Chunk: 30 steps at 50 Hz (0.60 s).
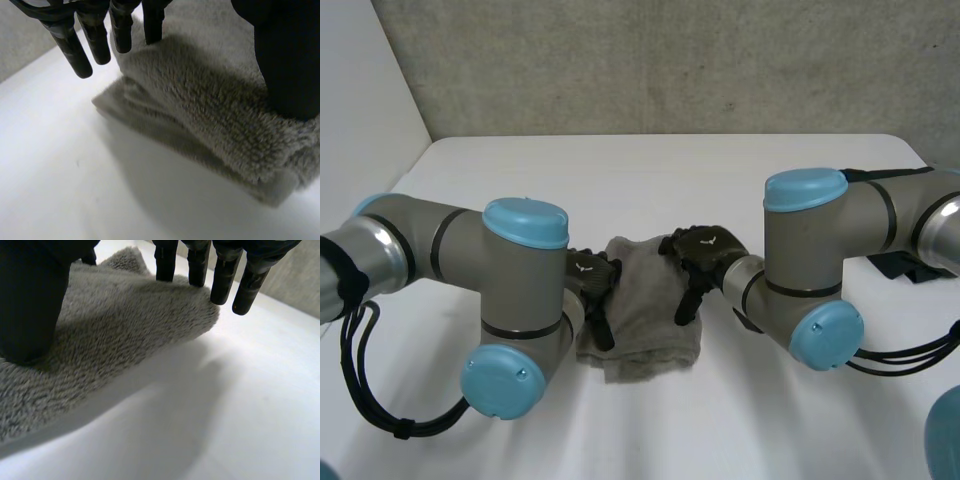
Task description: Fold the laundry.
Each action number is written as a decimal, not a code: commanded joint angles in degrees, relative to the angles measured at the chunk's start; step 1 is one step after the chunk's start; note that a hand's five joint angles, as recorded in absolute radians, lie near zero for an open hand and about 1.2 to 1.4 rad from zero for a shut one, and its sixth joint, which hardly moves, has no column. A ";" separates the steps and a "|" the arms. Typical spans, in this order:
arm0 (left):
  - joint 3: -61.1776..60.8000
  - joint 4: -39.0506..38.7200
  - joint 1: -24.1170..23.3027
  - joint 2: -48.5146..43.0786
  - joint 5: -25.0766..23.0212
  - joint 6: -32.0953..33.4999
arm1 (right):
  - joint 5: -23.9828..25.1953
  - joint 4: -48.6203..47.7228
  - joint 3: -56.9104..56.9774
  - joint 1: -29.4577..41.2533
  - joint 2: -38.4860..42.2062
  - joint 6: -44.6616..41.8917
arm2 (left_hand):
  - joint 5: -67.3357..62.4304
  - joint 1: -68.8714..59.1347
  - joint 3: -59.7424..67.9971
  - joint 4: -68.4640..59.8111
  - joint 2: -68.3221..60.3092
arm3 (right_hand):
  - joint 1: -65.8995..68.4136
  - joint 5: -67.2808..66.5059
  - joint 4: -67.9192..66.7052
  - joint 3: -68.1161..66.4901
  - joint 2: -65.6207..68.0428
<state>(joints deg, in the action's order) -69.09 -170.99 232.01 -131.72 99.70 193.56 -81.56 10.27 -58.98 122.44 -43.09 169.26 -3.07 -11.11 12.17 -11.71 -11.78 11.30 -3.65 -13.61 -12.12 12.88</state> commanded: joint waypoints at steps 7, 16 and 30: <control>-2.01 -0.57 2.74 16.93 -5.56 -0.64 | -5.89 -5.07 -10.17 -1.24 -17.54 0.19 | 2.02 0.05 -1.11 0.65 0.72 | -1.30 3.65 3.61 2.12 -2.88; -1.93 2.94 8.19 26.25 -24.01 -5.46 | -5.54 -12.46 -26.70 -0.54 -26.87 0.28 | 1.85 -0.12 -0.94 0.48 0.55 | -1.30 3.65 3.61 2.12 -2.88; -0.16 8.13 12.86 26.87 -29.65 -9.95 | -5.72 -24.68 -38.31 7.98 -22.84 0.02 | 1.34 -0.62 -0.44 -0.02 0.05 | -1.30 3.65 3.61 2.12 -2.88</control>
<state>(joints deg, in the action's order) -69.33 -162.98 244.78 -104.60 69.66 183.84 -86.96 -9.74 -96.06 126.73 -70.28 169.49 -3.07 -11.11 12.17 -11.71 -11.78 11.31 -3.65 -13.61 -12.12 12.88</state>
